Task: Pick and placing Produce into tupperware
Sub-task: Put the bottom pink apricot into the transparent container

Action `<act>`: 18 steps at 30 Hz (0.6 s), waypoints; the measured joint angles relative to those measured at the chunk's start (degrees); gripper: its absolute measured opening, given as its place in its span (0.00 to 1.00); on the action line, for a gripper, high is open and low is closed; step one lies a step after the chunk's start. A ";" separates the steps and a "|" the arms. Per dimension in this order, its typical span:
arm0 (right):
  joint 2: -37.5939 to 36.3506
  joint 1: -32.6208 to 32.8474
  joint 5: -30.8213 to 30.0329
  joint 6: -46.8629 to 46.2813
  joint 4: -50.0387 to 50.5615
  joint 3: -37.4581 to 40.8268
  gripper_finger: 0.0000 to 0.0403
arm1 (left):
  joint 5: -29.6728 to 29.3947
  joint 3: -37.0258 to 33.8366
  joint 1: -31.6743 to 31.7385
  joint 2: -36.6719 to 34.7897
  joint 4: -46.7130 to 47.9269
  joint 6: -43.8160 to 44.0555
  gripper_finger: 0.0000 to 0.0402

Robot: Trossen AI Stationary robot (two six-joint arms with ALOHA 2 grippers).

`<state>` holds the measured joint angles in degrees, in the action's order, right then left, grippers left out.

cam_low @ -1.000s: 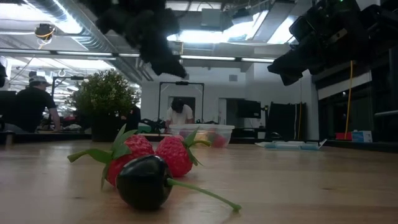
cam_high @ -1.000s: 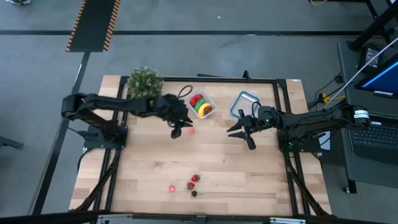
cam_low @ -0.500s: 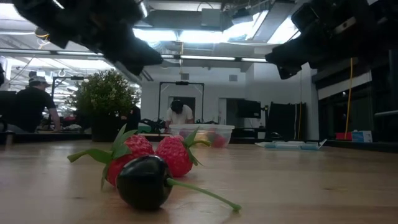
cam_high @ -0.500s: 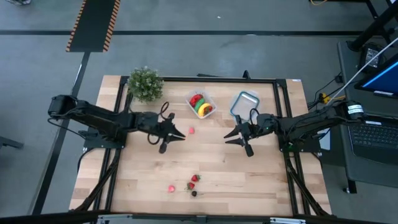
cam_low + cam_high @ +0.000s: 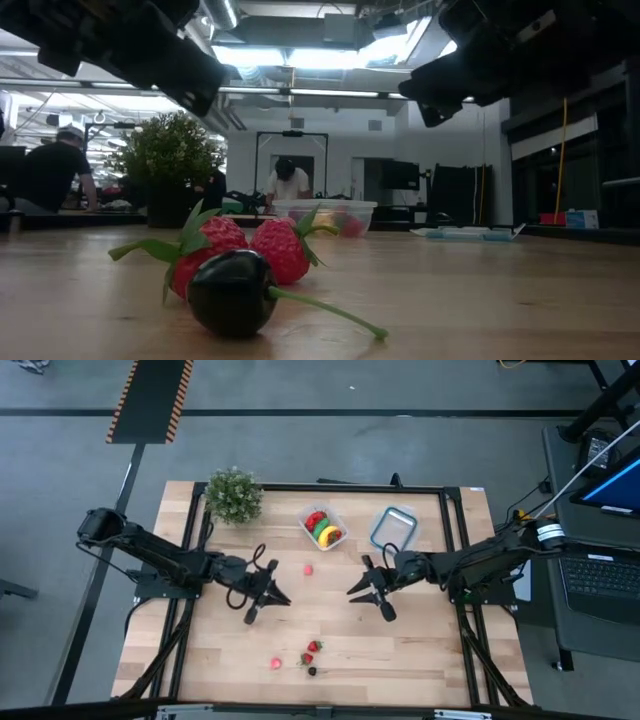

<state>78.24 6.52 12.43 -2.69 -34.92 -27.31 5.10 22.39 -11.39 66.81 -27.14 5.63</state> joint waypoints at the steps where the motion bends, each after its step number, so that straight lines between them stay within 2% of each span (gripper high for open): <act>1: 0.41 0.12 0.00 0.01 -0.03 -0.24 0.26 | 0.00 0.00 -0.25 0.00 -0.02 0.07 0.05; 13: 1.16 0.16 0.15 -0.20 0.07 -0.48 0.26 | -0.99 0.00 -0.95 0.00 -0.02 1.69 0.00; 18: 1.16 0.16 0.21 -0.25 0.10 -0.48 0.26 | -1.02 0.06 -1.46 0.00 -2.59 3.21 0.01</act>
<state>79.40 6.68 12.64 -2.94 -34.83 -27.79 4.08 22.45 -12.85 66.81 -29.73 8.84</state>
